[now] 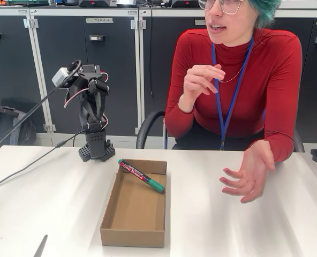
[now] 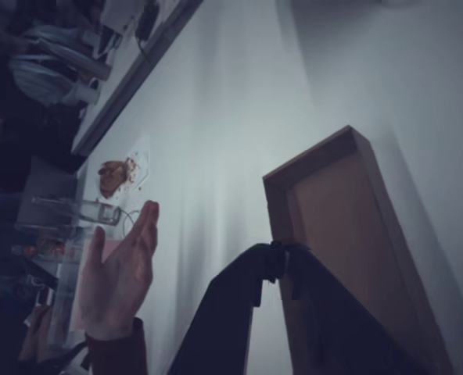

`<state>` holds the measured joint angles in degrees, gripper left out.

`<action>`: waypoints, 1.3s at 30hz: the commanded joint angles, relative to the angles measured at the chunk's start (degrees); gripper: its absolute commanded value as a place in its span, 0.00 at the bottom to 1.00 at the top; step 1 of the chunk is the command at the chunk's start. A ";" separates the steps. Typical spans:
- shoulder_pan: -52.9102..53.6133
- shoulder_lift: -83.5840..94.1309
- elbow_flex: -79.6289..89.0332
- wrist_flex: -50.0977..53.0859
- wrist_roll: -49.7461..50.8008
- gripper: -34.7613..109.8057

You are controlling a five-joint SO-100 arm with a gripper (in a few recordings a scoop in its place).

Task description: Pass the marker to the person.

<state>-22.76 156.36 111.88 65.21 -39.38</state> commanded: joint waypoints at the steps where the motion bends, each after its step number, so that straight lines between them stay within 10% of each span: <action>1: -1.49 -4.57 -11.07 -3.60 2.55 0.21; 18: -11.60 -30.50 -44.56 -17.49 13.71 0.21; 39: -28.92 -47.64 -39.99 5.80 -6.06 0.21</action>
<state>-49.66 108.63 70.84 70.75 -40.87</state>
